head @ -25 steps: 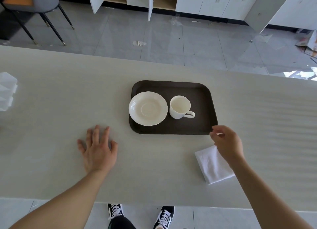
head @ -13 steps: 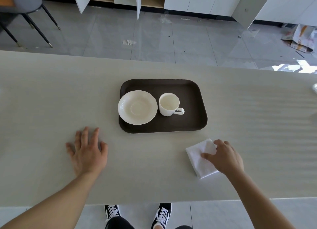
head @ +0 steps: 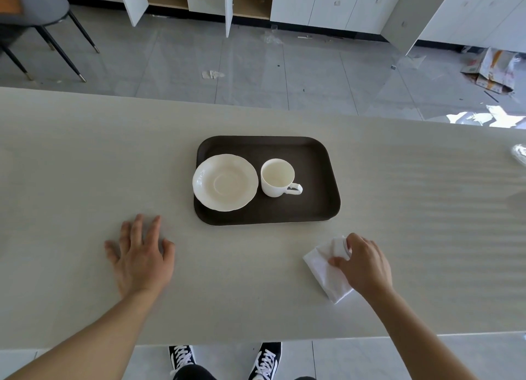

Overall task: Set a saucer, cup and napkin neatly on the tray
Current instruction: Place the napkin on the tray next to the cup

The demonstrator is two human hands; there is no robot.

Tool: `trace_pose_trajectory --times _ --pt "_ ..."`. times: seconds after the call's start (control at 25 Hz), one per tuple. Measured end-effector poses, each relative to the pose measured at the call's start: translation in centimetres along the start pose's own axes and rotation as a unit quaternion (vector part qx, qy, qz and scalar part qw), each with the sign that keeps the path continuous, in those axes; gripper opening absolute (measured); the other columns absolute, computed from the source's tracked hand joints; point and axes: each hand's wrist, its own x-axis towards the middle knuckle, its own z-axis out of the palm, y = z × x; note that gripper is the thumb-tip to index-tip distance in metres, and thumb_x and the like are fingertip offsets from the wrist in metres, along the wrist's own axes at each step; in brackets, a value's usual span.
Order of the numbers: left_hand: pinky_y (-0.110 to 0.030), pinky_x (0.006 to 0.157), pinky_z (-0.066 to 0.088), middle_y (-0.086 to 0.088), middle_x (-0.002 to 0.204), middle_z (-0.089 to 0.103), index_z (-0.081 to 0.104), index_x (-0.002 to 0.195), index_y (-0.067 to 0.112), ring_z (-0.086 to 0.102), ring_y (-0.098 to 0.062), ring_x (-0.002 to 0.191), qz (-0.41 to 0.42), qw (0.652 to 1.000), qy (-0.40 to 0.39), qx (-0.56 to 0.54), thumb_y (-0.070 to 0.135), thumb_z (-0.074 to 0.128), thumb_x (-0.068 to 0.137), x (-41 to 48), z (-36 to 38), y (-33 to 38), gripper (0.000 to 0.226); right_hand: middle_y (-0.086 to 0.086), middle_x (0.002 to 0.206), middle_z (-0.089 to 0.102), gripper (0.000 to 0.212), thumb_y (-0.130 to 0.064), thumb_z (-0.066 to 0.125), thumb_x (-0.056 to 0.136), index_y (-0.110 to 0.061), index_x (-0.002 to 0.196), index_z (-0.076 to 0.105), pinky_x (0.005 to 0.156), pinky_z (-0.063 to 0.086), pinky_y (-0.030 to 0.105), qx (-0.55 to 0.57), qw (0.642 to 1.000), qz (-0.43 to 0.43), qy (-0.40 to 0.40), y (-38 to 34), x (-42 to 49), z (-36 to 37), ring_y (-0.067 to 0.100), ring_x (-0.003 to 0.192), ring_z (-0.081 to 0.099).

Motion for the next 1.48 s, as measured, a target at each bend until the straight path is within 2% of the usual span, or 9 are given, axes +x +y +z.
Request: trace_pose_trajectory --times 0.12,0.36,0.6,0.76,1.0,1.16,1.24,1.36,1.48 --pt "-0.062 0.118 0.010 -0.011 0.157 0.038 0.048 0.144 0.024 0.023 -0.032 0.150 -0.001 1.000 0.002 -0.001 0.039 0.034 0.085 0.1 0.1 -0.1 0.062 -0.005 0.060 0.052 0.044 -0.030 0.082 0.070 -0.021 0.068 0.039 0.045 0.031 0.028 0.074 0.997 0.021 0.010 0.1 -0.1 -0.5 0.019 0.054 0.046" --pt "-0.062 0.117 0.011 -0.011 0.157 0.039 0.049 0.143 0.023 0.024 -0.033 0.149 0.004 1.000 0.013 0.000 0.041 0.032 0.086 0.0 0.4 -0.2 0.062 -0.006 0.085 0.065 0.043 -0.028 0.085 0.071 -0.026 0.095 0.050 0.060 0.050 0.033 0.273 0.957 0.068 0.069 -0.7 3.9 -4.5 0.017 0.074 0.063" --pt "-0.060 0.119 0.009 -0.009 0.157 0.038 0.048 0.144 0.025 0.022 -0.031 0.150 0.001 1.000 0.010 0.003 0.042 0.030 0.086 0.1 0.4 -0.2 0.063 0.004 0.101 0.066 0.045 -0.022 0.081 0.075 -0.021 0.107 0.050 0.057 0.043 0.026 0.388 0.909 0.128 0.084 -3.3 9.5 -5.4 0.014 0.077 0.062" --pt "-0.060 0.118 0.010 -0.010 0.156 0.039 0.049 0.143 0.024 0.023 -0.031 0.150 0.003 1.000 0.015 0.004 0.041 0.030 0.085 0.1 0.6 -0.2 0.063 0.007 0.108 0.068 0.039 -0.019 0.076 0.081 -0.018 0.111 0.052 0.068 0.047 0.032 0.402 0.902 0.143 0.064 -4.5 11.0 -4.0 0.024 0.085 0.063" --pt "-0.062 0.117 0.013 -0.013 0.154 0.042 0.052 0.141 0.022 0.028 -0.034 0.148 0.003 1.000 0.024 0.001 0.038 0.034 0.084 0.1 0.5 -0.1 0.061 0.002 0.121 0.065 0.050 -0.018 0.072 0.082 -0.019 0.126 0.049 0.079 0.053 0.040 0.281 0.954 0.090 0.043 -4.3 11.0 -3.0 0.025 0.097 0.063" --pt "-0.063 0.118 0.013 -0.012 0.154 0.042 0.051 0.141 0.022 0.028 -0.034 0.148 0.004 1.000 0.021 0.006 0.038 0.034 0.085 0.1 0.4 -0.1 0.061 0.008 0.132 0.054 0.053 -0.018 0.074 0.083 -0.017 0.131 0.051 0.092 0.050 0.044 0.219 0.973 0.062 0.043 -3.6 10.7 -2.9 0.029 0.112 0.059" --pt "-0.063 0.118 0.013 -0.012 0.154 0.042 0.052 0.141 0.023 0.028 -0.034 0.148 0.004 1.000 0.021 0.008 0.038 0.033 0.085 0.1 0.4 -0.2 0.061 0.008 0.128 0.055 0.044 -0.017 0.072 0.084 -0.015 0.125 0.057 0.091 0.049 0.040 0.192 0.976 0.023 0.098 -3.8 10.3 -3.1 0.029 0.113 0.058" --pt "-0.062 0.117 0.013 -0.012 0.155 0.042 0.052 0.141 0.023 0.029 -0.034 0.148 0.005 1.000 0.020 0.011 0.038 0.034 0.085 0.1 0.4 -0.2 0.061 0.004 0.100 0.065 0.023 -0.012 0.070 0.082 -0.015 0.105 0.067 0.073 0.044 0.026 0.208 0.957 -0.056 0.197 -5.7 9.4 -3.7 0.023 0.086 0.063" --pt "-0.063 0.118 0.013 -0.012 0.155 0.042 0.051 0.141 0.024 0.028 -0.034 0.148 0.004 1.000 0.019 0.012 0.037 0.034 0.085 0.1 0.5 -0.2 0.060 -0.005 0.077 0.064 0.008 -0.017 0.069 0.081 -0.020 0.089 0.070 0.064 0.039 0.008 0.245 0.940 -0.114 0.210 -9.2 8.4 -4.5 0.005 0.067 0.058"
